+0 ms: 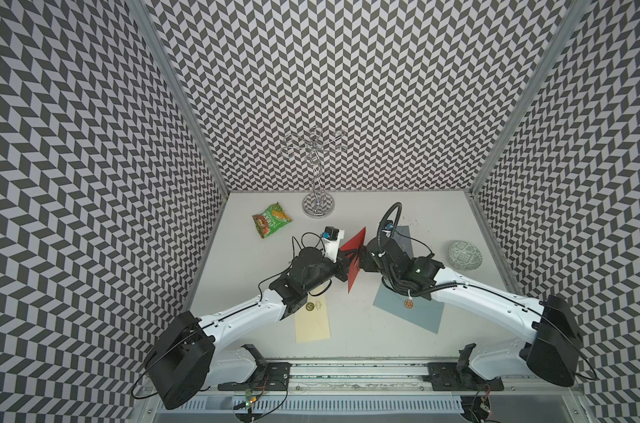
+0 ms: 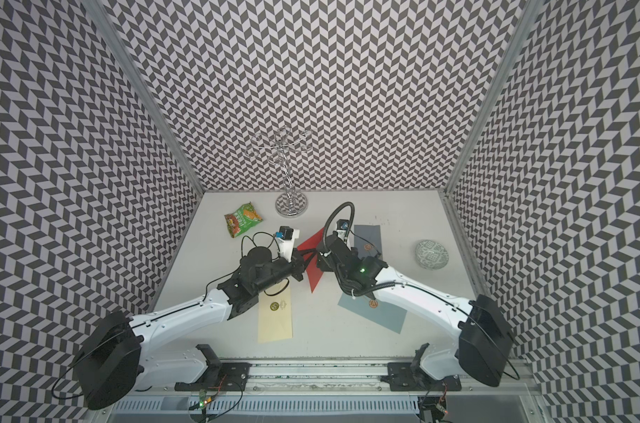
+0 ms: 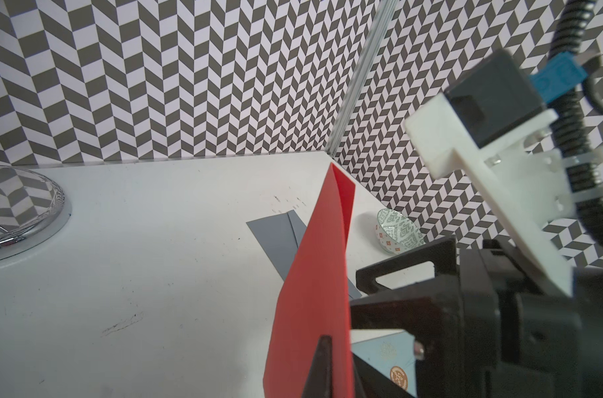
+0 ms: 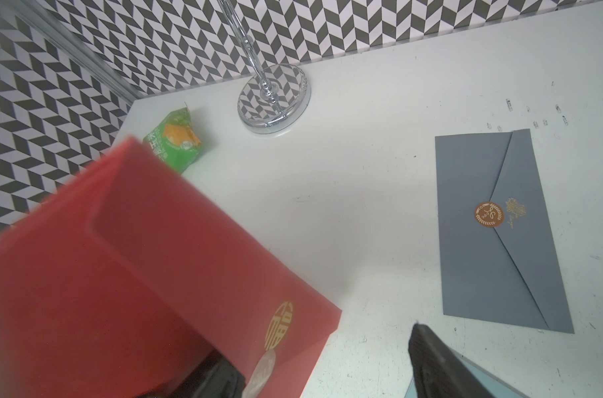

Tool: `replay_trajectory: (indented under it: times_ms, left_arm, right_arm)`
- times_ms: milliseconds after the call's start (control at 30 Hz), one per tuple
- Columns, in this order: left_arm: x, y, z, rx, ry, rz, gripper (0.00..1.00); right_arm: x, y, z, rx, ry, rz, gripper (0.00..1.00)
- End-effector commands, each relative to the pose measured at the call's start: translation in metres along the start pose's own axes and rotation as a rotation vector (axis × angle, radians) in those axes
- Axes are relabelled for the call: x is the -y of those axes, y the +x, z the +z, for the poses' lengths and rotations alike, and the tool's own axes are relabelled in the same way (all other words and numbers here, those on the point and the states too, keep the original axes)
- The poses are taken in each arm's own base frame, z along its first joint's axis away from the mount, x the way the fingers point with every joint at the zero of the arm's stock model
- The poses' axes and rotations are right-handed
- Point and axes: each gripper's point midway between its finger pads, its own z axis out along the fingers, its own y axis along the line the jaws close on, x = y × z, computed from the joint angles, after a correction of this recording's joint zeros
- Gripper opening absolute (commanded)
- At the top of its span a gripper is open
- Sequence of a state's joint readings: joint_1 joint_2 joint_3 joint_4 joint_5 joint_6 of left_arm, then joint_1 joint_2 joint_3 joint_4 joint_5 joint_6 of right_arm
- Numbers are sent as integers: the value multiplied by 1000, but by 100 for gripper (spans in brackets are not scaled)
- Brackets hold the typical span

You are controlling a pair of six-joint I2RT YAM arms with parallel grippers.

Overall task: Open the envelope
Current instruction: Open the envelope flap on the envelope.

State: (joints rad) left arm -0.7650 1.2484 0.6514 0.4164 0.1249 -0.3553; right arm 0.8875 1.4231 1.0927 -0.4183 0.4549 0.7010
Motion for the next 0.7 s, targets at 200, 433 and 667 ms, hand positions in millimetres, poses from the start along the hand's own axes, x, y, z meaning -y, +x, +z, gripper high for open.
replay_trajectory:
  times_ms: [200, 433, 667]
  left_arm:
    - [23, -20, -4, 44, 75, 29, 0]
    - [20, -21, -5, 47, 53, 29, 0]
    - [8, -19, -7, 47, -7, 25, 0]
  right_arm:
    - [-10, -10, 0, 33, -22, 44, 75]
    - [-10, -12, -4, 42, -37, 38, 75]
    - [8, -21, -13, 118, 7, 49, 77]
